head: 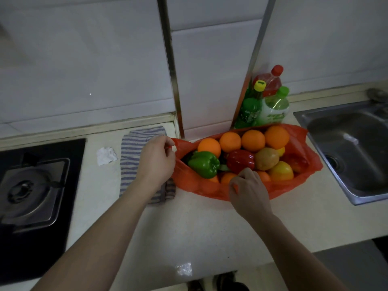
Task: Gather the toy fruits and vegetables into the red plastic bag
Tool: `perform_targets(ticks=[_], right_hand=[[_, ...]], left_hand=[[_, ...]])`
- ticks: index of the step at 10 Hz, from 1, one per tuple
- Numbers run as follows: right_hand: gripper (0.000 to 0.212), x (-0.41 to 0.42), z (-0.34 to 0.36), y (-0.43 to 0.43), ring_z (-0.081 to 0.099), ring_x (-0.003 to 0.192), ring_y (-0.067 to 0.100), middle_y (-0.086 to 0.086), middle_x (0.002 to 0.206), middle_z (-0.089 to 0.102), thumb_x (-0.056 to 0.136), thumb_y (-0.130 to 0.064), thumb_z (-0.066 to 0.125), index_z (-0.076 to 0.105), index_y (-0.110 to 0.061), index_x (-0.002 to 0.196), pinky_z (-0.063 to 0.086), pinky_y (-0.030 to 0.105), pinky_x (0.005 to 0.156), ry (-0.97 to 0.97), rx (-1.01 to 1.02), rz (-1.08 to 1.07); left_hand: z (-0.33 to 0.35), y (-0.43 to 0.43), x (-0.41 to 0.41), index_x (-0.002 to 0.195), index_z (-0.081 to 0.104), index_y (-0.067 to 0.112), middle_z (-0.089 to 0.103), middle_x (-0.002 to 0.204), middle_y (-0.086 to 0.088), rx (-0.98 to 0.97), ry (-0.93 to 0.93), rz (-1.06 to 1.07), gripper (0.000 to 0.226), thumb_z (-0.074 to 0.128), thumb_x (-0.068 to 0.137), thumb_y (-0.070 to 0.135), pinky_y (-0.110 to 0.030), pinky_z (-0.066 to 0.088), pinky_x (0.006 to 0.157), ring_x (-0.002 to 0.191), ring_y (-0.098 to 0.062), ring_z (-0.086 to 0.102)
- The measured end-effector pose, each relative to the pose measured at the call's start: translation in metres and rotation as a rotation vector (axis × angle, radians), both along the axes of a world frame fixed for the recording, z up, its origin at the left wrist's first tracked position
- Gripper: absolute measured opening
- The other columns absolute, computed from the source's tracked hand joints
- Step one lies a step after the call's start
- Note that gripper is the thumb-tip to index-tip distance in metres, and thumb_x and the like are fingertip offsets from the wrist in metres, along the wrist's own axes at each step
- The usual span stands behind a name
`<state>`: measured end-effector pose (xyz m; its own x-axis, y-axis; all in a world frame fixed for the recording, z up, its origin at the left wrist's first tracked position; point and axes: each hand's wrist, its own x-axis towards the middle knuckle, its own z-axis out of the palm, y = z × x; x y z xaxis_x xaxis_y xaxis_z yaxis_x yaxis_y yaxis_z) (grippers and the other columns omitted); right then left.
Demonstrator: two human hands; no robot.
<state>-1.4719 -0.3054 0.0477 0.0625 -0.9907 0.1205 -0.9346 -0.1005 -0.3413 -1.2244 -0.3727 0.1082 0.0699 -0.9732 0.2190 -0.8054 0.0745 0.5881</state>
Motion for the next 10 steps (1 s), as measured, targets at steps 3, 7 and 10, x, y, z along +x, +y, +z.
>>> perform_targets(ticks=[3,7,10], right_hand=[[0.01,-0.001,0.004,-0.003,0.042,0.074,0.013,-0.004,0.083,0.043,0.083,-0.021,0.062,0.068,-0.017,0.076,0.044,0.026,0.058,0.009,0.032,-0.005],[0.005,-0.004,-0.002,-0.001,0.045,0.077,0.015,-0.003,0.085,0.047,0.08,-0.019,0.062,0.066,-0.017,0.077,0.047,0.031,0.06,-0.032,0.067,0.025],[0.023,-0.005,0.007,-0.001,0.049,0.089,0.014,-0.004,0.1,0.054,0.078,-0.019,0.067,0.068,-0.019,0.101,0.048,0.028,0.071,-0.067,0.065,0.031]], left_hand=[[0.01,-0.002,-0.005,0.084,0.059,0.018,0.054,0.085,0.007,-0.052,-0.017,-0.045,0.018,0.06,0.078,0.001,-0.009,0.031,0.065,0.077,-0.006,0.049],[-0.006,0.002,-0.003,0.088,0.06,0.025,0.056,0.09,0.008,0.026,-0.073,-0.014,0.014,0.065,0.084,0.012,-0.02,0.037,0.068,0.079,-0.007,0.052],[0.003,0.007,-0.006,0.093,0.062,0.022,0.054,0.091,0.006,0.031,-0.062,0.008,0.014,0.064,0.083,0.012,-0.022,0.035,0.066,0.078,-0.009,0.052]])
